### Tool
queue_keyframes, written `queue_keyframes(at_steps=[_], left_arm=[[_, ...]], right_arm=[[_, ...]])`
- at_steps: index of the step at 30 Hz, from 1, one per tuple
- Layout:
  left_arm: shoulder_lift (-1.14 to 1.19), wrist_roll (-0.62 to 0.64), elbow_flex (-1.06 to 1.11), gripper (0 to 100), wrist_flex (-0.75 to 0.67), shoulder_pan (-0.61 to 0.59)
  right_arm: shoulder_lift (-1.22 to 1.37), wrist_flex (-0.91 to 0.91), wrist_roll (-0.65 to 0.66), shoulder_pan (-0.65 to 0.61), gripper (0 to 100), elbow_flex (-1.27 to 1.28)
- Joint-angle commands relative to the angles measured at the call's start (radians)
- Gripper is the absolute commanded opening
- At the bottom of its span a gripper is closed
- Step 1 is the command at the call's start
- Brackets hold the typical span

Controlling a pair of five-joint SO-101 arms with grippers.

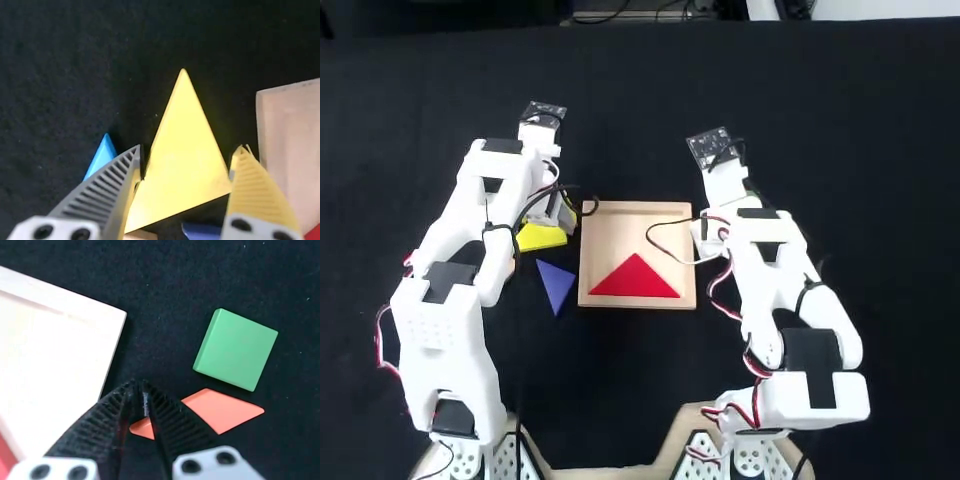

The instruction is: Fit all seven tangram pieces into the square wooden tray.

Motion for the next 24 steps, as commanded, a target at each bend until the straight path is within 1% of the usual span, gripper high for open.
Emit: queue_keyframes(at_steps=[1, 5, 8, 10, 17, 19, 21, 24], left_arm=[[-0.026, -0.084, -0.018, 30, -0.002, -0.012], [-0.028, -0.203, -0.042, 30, 0.008, -0.03], [-0.026, -0.295, -0.102, 30, 0.087, -0.05], [-0.017, -0.318, -0.124, 30, 0.118, -0.047], [-0.026, -0.393, -0.11, 30, 0.13, -0.01], [-0.026, -0.45, -0.101, 30, 0.13, -0.008], [-0.02, -0.508, -0.097, 30, 0.16, -0.005], [-0.025, -0.532, -0.101, 30, 0.172, -0.005]], right_arm=[[-0.004, -0.021, -0.003, -0.002, 1.1, -0.044], [-0.004, -0.021, -0.003, -0.002, 1.1, -0.044], [-0.004, -0.021, -0.003, -0.002, 1.1, -0.044], [-0.004, -0.021, -0.003, -0.002, 1.1, -0.044], [-0.004, -0.021, -0.003, -0.002, 1.1, -0.044], [-0.004, -0.021, -0.003, -0.002, 1.1, -0.044], [-0.004, -0.021, -0.003, -0.002, 1.1, -0.044], [-0.004, -0.021, -0.003, -0.002, 1.1, -0.044]])
